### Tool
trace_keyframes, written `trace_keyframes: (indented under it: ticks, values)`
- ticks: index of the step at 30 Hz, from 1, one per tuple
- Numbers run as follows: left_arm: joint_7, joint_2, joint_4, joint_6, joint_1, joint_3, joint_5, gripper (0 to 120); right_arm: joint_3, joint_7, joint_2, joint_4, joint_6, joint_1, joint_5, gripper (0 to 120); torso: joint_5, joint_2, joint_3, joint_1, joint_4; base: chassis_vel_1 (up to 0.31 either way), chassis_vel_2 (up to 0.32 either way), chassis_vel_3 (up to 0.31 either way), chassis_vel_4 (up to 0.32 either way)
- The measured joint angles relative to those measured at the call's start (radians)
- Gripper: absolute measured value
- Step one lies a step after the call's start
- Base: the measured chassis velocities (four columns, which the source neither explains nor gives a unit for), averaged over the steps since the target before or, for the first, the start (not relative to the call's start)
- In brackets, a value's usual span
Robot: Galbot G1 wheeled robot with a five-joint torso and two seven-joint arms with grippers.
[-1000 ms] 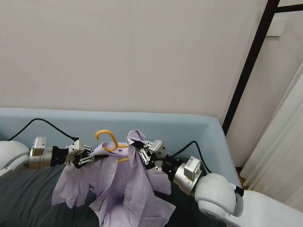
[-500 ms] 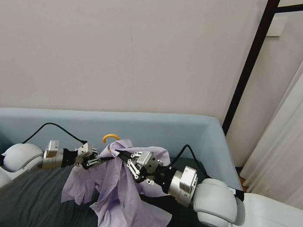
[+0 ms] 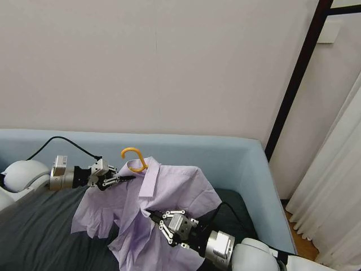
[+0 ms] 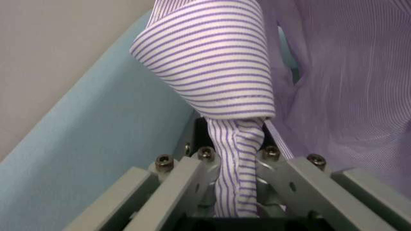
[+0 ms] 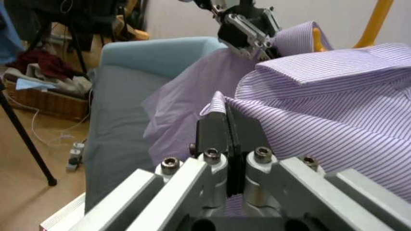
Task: Pick up the clothes from the sofa and hang them on the clothes hanger.
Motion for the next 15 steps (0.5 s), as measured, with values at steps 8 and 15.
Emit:
trace_keyframes:
  ticks: [8, 15]
  values:
    - [0.002, 0.024, -0.019, -0.004, -0.005, 0.002, -0.002, 1, 0.030, -0.015, 0.047, -0.079, 0.021, -0.047, -0.057, 0, -0.0001, 0.000, 0.000, 0.000, 0.0001, 0.000, 0.000, 0.000, 0.000]
    - [0.003, 0.058, -0.048, -0.016, 0.009, -0.046, -0.004, 1, 0.072, -0.009, 0.084, -0.098, 0.003, -0.069, -0.041, 8, 0.0001, 0.000, 0.000, 0.000, 0.0001, 0.000, 0.000, 0.000, 0.000]
